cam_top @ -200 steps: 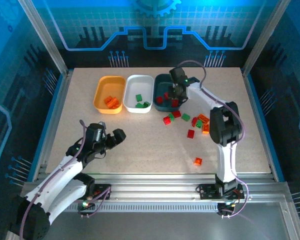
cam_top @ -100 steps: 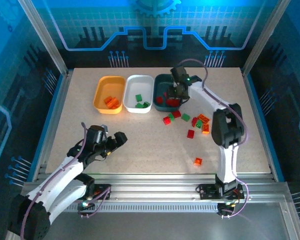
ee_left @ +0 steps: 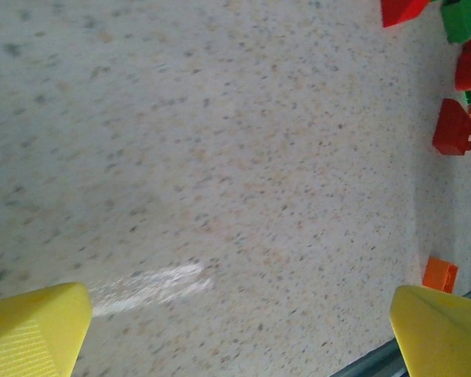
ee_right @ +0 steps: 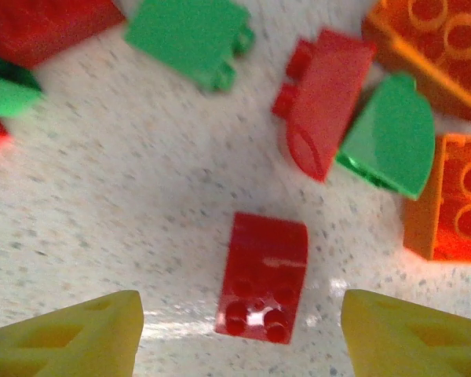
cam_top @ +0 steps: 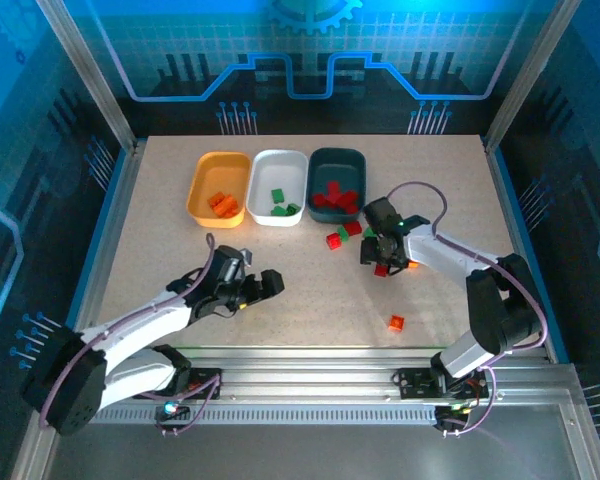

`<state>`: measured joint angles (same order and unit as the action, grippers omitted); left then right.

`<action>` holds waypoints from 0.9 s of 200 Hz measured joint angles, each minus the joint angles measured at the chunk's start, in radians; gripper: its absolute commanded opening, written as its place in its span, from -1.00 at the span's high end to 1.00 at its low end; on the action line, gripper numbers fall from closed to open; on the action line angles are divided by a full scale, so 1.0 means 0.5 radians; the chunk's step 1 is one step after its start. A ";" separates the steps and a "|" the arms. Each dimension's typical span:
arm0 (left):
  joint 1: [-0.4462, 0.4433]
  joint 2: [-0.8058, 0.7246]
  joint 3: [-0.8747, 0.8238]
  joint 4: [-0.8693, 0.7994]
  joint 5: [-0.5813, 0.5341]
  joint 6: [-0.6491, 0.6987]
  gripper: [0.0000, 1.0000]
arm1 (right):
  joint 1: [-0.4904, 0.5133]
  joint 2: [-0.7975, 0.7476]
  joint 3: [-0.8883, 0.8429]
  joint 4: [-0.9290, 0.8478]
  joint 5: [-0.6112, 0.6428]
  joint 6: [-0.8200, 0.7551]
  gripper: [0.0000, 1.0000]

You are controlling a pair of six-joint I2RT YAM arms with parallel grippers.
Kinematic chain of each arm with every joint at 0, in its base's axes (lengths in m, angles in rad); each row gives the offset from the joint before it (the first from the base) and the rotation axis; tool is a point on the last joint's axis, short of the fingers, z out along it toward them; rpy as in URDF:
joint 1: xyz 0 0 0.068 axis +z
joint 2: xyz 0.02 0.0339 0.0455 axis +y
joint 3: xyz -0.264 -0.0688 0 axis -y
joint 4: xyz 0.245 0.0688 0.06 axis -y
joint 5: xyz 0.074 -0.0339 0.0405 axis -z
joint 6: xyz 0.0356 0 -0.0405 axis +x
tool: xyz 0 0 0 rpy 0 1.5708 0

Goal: Sort the legos into containers by color

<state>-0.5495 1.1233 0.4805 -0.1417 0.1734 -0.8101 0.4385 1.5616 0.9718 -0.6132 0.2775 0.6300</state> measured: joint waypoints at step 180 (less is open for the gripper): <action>0.174 -0.497 0.178 -0.375 -0.447 0.178 -0.98 | 0.065 0.162 0.414 0.169 0.023 -0.107 0.46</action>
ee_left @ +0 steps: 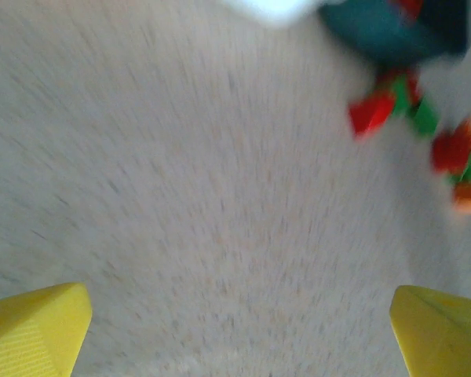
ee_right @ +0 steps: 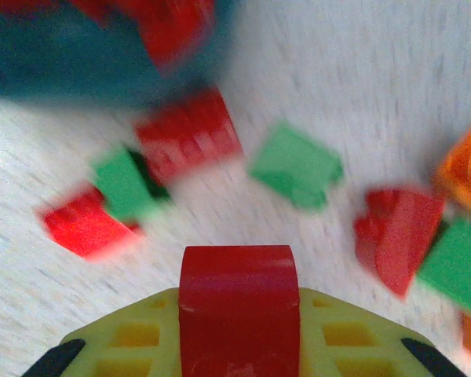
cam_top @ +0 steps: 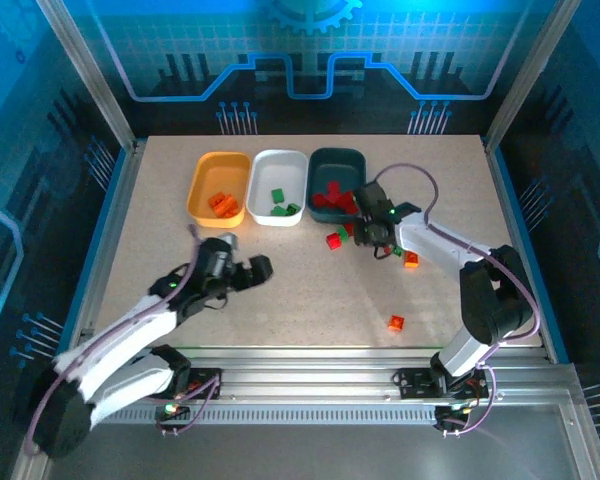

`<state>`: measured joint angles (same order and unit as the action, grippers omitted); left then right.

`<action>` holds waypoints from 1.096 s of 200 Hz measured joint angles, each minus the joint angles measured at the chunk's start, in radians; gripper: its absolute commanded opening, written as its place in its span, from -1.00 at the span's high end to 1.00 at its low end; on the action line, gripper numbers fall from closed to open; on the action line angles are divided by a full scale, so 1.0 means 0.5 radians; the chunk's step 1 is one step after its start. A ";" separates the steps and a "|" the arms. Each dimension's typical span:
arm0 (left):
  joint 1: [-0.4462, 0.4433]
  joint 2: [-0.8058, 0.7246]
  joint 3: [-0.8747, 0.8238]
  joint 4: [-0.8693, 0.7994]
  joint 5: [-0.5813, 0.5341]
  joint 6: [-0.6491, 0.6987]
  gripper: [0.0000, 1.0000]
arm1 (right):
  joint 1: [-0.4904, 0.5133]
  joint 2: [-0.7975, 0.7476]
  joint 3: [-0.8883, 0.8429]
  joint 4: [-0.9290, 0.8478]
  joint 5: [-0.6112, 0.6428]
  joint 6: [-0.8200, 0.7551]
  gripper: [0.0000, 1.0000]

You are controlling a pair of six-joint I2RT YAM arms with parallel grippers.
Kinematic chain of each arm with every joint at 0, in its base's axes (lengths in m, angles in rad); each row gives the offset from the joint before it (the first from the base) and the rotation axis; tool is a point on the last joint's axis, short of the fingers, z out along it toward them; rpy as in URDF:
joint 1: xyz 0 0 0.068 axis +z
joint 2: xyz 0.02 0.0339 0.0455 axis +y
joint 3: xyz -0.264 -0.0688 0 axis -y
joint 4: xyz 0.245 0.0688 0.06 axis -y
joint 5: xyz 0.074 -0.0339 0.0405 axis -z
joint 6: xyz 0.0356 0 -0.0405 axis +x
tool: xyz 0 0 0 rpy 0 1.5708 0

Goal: Sort the legos into containers by color

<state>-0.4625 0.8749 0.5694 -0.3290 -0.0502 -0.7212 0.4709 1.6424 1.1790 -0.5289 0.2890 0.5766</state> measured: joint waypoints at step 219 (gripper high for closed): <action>-0.459 0.594 0.223 0.107 0.373 -0.086 -0.73 | -0.186 0.727 0.983 -0.144 -0.227 -0.163 -0.04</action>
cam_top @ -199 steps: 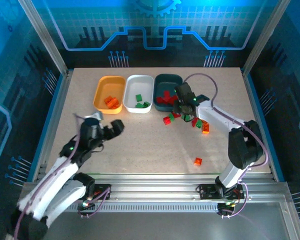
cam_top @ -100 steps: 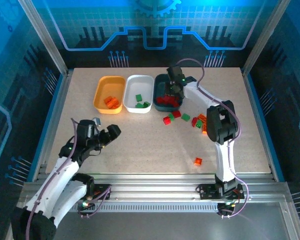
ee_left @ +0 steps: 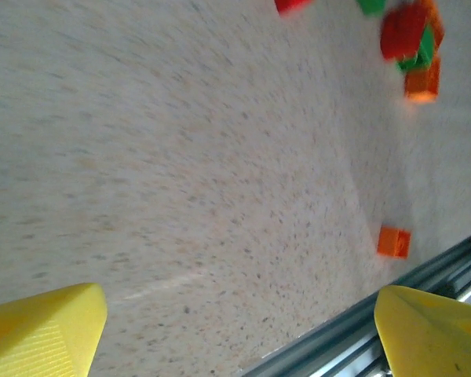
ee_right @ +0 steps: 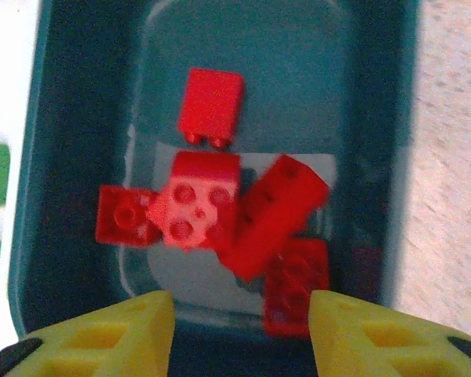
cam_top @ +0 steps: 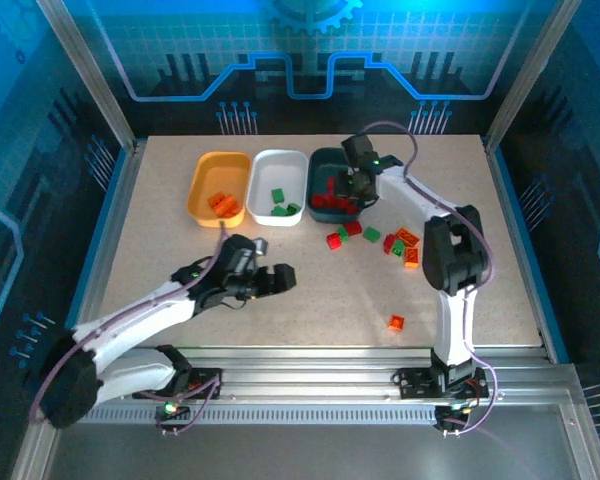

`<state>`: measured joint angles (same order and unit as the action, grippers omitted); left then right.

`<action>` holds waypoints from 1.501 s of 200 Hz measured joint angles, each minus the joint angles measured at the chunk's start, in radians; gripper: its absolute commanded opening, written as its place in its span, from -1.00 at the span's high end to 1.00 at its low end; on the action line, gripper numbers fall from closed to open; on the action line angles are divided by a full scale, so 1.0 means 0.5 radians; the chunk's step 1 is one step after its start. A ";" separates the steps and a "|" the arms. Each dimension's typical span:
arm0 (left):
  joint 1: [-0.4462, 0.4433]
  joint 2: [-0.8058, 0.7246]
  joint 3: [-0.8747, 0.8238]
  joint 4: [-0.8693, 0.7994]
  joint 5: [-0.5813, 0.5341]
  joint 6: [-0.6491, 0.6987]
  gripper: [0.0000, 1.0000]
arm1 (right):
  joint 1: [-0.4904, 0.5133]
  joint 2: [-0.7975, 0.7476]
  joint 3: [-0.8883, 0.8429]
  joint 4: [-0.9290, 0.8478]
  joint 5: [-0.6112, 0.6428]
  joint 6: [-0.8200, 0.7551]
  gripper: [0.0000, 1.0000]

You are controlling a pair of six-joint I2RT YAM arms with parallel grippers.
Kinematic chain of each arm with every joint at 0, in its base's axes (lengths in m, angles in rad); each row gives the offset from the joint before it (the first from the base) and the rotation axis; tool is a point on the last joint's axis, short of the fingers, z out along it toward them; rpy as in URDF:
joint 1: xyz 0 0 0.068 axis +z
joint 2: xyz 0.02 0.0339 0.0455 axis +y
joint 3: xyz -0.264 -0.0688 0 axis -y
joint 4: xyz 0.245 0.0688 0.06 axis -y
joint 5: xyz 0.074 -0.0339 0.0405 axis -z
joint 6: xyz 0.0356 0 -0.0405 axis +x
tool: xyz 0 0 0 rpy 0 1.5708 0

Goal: Sort the legos into containers by color

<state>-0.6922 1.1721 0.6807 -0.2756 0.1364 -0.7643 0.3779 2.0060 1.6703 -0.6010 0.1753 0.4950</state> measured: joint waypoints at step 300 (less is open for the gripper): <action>-0.996 2.352 2.509 -0.873 -0.310 0.380 -0.54 | -0.877 -1.106 -1.118 0.127 -0.231 0.179 -0.22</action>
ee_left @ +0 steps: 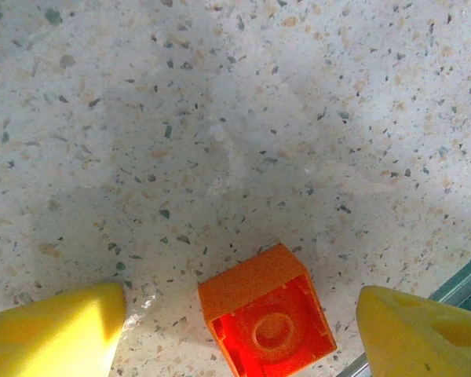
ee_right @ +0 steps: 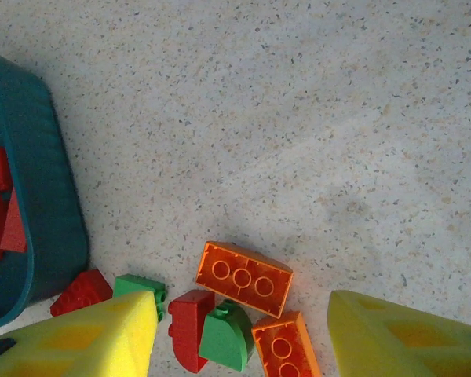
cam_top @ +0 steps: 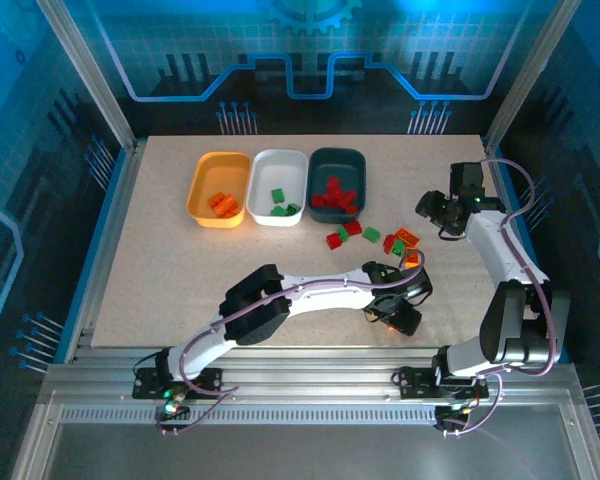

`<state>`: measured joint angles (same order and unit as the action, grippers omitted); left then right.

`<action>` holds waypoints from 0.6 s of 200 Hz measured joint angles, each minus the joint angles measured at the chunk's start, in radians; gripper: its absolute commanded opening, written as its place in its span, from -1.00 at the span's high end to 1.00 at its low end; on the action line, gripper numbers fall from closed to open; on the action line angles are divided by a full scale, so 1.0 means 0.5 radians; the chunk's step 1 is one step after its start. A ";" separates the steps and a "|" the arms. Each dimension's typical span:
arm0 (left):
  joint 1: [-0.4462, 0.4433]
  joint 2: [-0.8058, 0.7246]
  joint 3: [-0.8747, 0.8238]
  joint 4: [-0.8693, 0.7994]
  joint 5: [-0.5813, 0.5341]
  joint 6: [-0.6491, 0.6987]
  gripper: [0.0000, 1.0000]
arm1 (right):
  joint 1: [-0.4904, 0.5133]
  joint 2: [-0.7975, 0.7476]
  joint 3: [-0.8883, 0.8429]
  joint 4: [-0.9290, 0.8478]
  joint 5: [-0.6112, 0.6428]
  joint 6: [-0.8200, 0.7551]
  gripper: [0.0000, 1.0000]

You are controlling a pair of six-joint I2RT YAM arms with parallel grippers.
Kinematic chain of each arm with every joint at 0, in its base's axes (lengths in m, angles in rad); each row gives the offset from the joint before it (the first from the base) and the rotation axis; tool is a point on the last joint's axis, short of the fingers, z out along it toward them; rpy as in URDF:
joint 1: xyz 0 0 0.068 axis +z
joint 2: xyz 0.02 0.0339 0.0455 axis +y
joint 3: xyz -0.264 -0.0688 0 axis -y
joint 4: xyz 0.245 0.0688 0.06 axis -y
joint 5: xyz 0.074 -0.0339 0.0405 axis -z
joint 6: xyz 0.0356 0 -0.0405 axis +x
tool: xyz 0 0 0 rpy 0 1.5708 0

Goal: Sort the legos into containers by color

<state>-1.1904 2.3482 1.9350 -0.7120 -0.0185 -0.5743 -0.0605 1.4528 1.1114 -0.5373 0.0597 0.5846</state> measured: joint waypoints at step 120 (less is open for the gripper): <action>0.000 0.056 0.086 -0.133 -0.077 0.002 -0.08 | -0.013 -0.053 -0.050 0.072 -0.045 0.021 -0.21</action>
<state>-1.1904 2.3760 1.9781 -0.7784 -0.0570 -0.5735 -0.0669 1.4261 1.0866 -0.5014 0.0372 0.5953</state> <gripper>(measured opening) 0.573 0.606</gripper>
